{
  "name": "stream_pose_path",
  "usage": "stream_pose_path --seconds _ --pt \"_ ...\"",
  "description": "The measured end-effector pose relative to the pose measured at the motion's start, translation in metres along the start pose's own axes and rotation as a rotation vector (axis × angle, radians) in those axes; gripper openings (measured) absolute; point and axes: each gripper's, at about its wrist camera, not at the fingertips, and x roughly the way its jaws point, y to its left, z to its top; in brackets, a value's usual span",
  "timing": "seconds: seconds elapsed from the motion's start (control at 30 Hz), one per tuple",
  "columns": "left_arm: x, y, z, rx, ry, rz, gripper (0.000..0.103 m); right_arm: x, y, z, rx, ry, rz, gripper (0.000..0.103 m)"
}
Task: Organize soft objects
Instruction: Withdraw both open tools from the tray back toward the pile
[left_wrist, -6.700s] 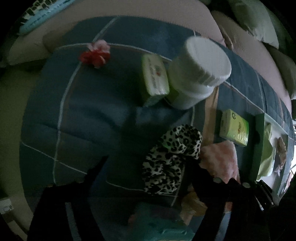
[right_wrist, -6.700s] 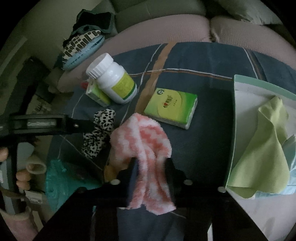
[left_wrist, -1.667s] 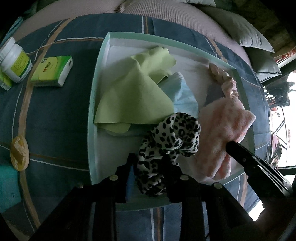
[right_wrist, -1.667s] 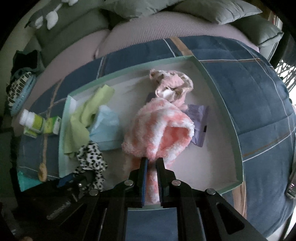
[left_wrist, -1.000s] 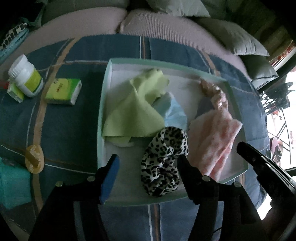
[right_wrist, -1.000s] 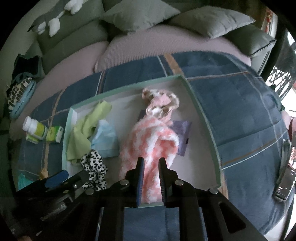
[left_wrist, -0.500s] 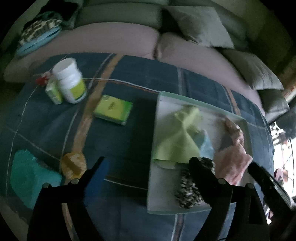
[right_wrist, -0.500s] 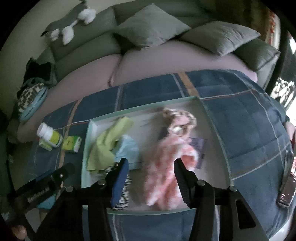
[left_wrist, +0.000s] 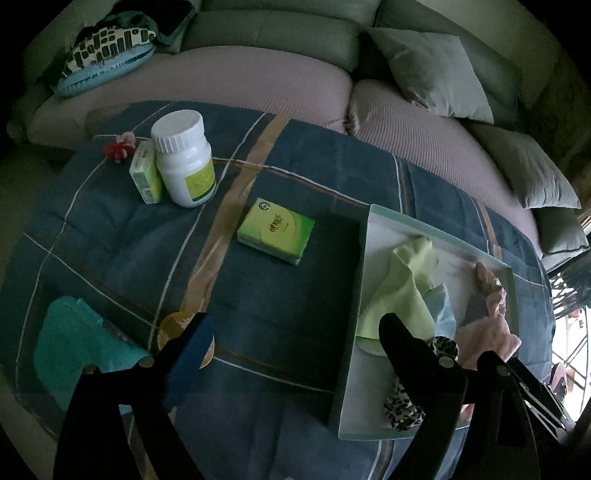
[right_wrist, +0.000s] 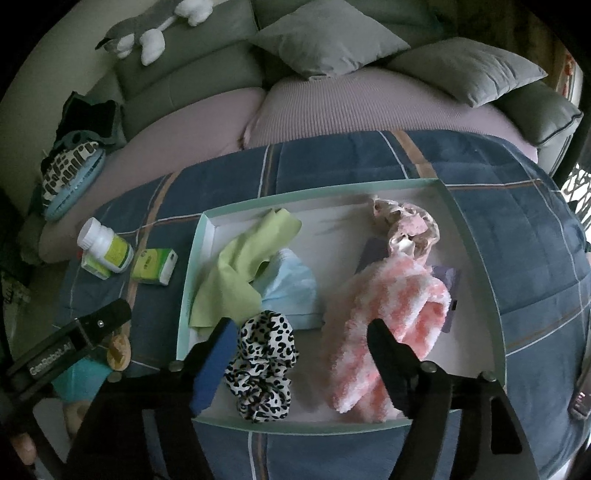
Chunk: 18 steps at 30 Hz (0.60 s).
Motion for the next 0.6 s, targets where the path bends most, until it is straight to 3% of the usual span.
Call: stream_pose_path --seconds 0.1,0.17,0.27,0.33,0.6 --pt "0.001 0.001 0.0 -0.004 0.003 -0.004 0.093 0.0 0.001 0.0 0.007 -0.011 0.005 0.086" --pt "0.002 0.002 0.0 -0.009 0.003 -0.012 0.102 -0.001 0.001 0.0 0.007 -0.019 0.01 0.086" --pt "0.0 0.003 0.001 -0.013 -0.015 -0.013 0.103 -0.001 0.001 0.001 0.005 -0.028 0.003 0.091" --pt "-0.001 0.004 0.001 -0.015 -0.021 -0.013 0.103 -0.001 0.002 0.001 0.004 -0.034 0.009 0.1" --pt "-0.005 0.011 0.003 -0.031 -0.032 -0.014 0.103 -0.007 0.01 0.004 -0.029 -0.091 0.028 0.103"
